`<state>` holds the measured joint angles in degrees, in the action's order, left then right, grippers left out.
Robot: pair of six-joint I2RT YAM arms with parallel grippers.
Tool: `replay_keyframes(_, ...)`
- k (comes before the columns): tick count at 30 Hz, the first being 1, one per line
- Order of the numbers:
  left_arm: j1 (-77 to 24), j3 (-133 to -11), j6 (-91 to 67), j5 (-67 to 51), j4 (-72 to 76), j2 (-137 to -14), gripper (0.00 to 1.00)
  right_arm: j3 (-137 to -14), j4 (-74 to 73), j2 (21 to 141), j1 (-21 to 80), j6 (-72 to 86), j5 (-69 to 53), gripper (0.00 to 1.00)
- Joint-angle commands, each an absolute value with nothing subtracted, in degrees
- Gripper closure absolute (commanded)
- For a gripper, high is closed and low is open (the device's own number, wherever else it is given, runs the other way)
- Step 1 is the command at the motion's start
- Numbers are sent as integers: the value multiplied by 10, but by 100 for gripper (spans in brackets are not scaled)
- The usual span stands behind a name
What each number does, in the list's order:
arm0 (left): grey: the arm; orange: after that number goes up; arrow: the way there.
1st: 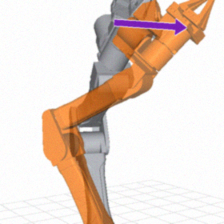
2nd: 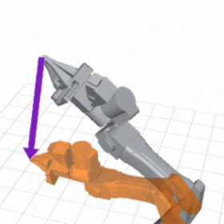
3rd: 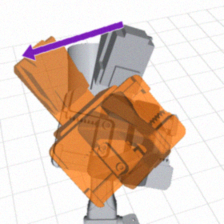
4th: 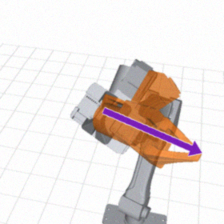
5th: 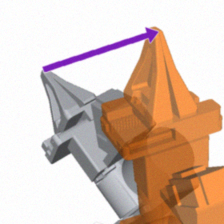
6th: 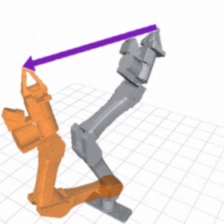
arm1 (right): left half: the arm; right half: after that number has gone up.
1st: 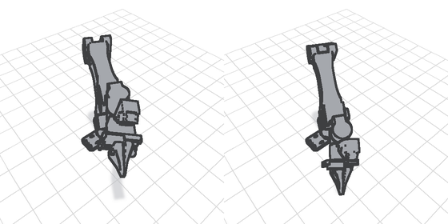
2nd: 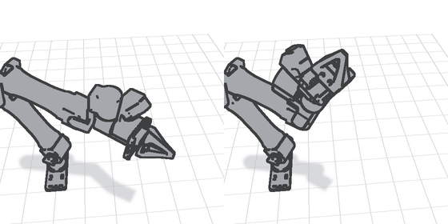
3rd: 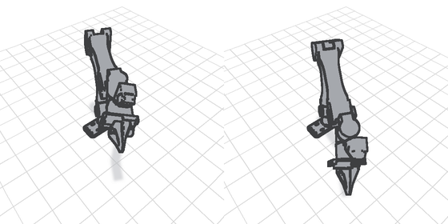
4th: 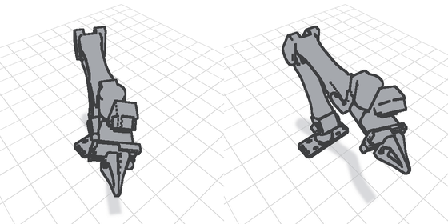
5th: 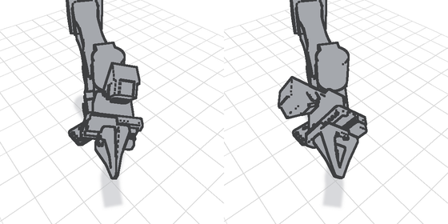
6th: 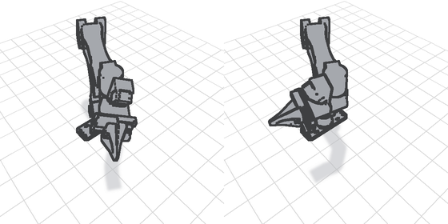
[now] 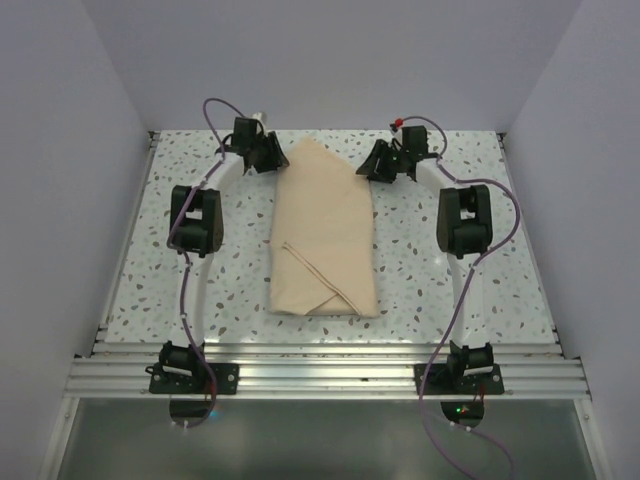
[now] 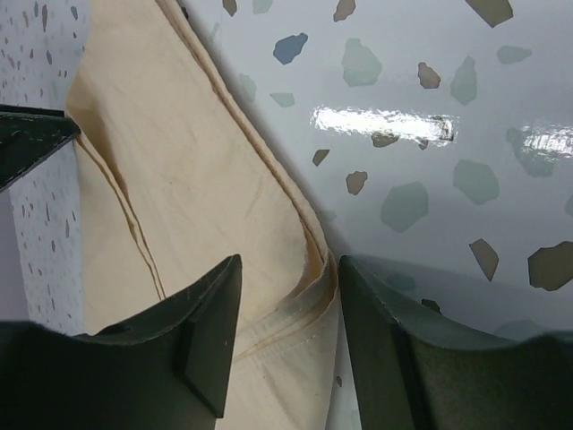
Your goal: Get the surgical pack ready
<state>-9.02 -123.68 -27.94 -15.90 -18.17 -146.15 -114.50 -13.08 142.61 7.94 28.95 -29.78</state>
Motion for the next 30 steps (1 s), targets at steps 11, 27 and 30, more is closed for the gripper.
replay_keyframes(11,-86,-1254,-299,-223,-169,-1483,88,-1198,-149,1469,94,309,-336,78)
replay_keyframes(27,-87,-1111,-272,-214,-40,-1351,100,-1136,-77,1389,92,323,-323,100)
replay_keyframes(30,-87,-1076,-270,-211,-14,-1311,100,-1108,-50,1355,92,327,-318,100)
